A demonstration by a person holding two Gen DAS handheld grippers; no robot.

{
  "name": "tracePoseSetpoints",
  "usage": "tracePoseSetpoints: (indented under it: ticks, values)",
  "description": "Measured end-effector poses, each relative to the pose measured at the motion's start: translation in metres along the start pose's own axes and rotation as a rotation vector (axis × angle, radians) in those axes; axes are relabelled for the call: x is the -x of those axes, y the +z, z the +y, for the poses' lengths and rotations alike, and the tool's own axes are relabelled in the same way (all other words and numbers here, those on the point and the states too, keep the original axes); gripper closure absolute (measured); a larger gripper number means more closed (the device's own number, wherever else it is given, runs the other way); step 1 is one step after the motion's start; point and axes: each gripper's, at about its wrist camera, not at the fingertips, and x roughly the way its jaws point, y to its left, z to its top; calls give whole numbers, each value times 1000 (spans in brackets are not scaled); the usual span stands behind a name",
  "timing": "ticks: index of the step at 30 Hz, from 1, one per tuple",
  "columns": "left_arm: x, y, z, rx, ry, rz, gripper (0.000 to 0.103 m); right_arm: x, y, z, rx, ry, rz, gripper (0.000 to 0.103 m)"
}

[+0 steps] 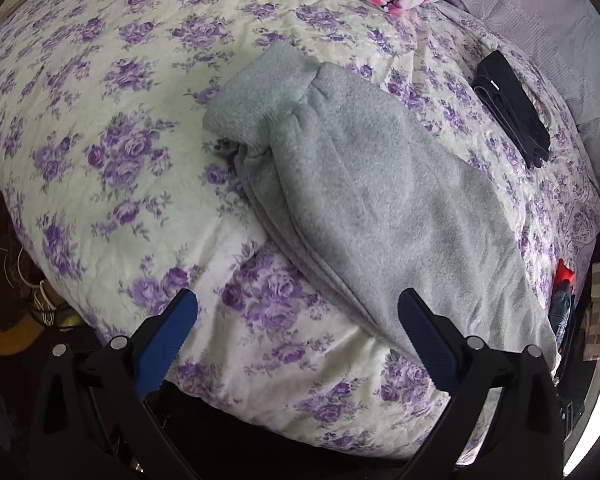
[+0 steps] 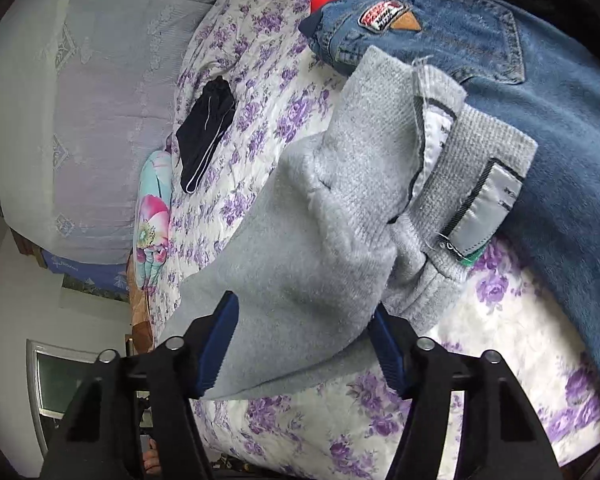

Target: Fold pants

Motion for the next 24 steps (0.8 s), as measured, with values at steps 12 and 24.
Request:
tracePoseSetpoints:
  ticks: [12, 24]
  values:
    - [18, 23, 48, 112, -308, -47, 6, 41, 18, 68, 71, 160, -134, 97]
    - [-29, 61, 29, 92, -507, 130, 6, 76, 17, 143, 110, 195, -244, 97]
